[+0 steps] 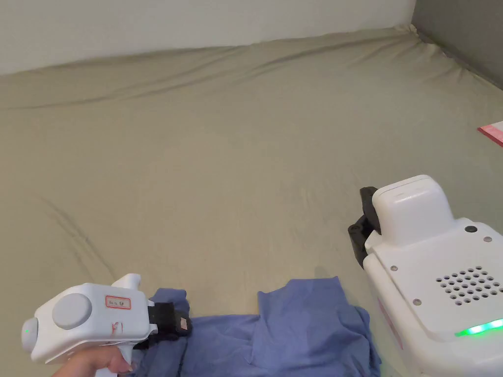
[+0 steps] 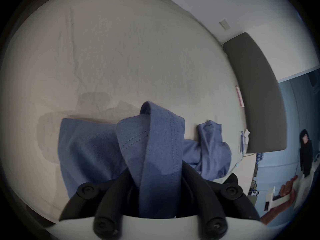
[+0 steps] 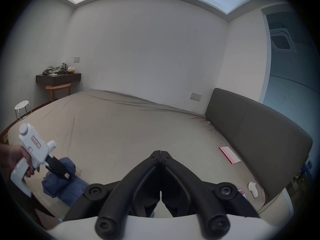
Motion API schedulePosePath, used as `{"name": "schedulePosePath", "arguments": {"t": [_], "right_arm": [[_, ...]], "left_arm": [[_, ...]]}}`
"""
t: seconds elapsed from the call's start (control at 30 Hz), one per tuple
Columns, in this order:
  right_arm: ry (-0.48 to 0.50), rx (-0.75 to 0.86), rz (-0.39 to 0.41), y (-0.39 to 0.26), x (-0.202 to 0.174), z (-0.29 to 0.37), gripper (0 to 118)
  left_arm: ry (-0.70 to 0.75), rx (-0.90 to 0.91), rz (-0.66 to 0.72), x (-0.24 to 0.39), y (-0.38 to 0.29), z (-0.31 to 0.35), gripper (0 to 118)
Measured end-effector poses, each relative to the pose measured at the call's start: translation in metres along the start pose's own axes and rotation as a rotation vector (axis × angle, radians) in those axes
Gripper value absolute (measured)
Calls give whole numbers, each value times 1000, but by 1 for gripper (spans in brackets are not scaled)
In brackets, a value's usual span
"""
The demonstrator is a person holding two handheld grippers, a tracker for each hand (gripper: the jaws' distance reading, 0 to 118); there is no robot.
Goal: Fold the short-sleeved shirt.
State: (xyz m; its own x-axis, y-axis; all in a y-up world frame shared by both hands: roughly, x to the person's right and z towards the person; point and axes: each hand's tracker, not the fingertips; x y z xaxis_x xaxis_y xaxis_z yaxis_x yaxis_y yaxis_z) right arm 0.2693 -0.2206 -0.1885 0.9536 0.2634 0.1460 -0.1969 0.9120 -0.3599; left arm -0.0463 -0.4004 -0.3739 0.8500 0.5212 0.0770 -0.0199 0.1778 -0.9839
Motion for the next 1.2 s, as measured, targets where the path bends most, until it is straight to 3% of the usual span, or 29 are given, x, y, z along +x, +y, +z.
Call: {"name": "schedulePosePath", "arguments": {"t": [0.07,0.1,0.13,0.17,0.2,0.33,0.43,0.5,0.53,0.57,0.63,0.8,0.97,1.2], "right_arm": [[-14,-2,-15,-4,6,-1,0],[-16,-4,-22,-5,9,-2,0],[-18,-7,-31,-6,10,-3,0],[-19,-11,-38,-8,12,-4,0],[-17,-13,-42,-9,13,-5,0],[-13,-16,-38,-9,12,-5,0],[-8,-12,-33,-7,8,-4,0],[-5,-6,-29,-5,6,-3,0],[-4,-2,-25,-4,3,-2,0],[-2,0,-22,-3,1,-1,0],[3,3,-16,-1,-2,0,0],[16,4,3,2,-13,2,0],[26,-2,15,3,-17,4,0],[15,-5,5,-1,-9,3,0]], "left_arm": [[4,-2,23,1,-3,-10,24],[1,-7,44,1,-5,-14,37],[-34,-23,84,0,-8,-16,62],[-80,-36,122,-2,-8,-17,79],[-140,-49,164,-5,-9,-16,93],[-311,-6,281,-11,-7,12,102],[-312,127,242,-19,-1,47,102],[-253,217,151,-17,-6,70,98],[-193,262,95,-14,-10,80,83],[-109,306,32,-14,-14,87,62],[30,358,-93,-11,-22,87,2],[191,412,-366,4,-55,52,0],[280,297,-610,38,-92,-30,0],[361,339,-785,74,-133,-65,0]]}}
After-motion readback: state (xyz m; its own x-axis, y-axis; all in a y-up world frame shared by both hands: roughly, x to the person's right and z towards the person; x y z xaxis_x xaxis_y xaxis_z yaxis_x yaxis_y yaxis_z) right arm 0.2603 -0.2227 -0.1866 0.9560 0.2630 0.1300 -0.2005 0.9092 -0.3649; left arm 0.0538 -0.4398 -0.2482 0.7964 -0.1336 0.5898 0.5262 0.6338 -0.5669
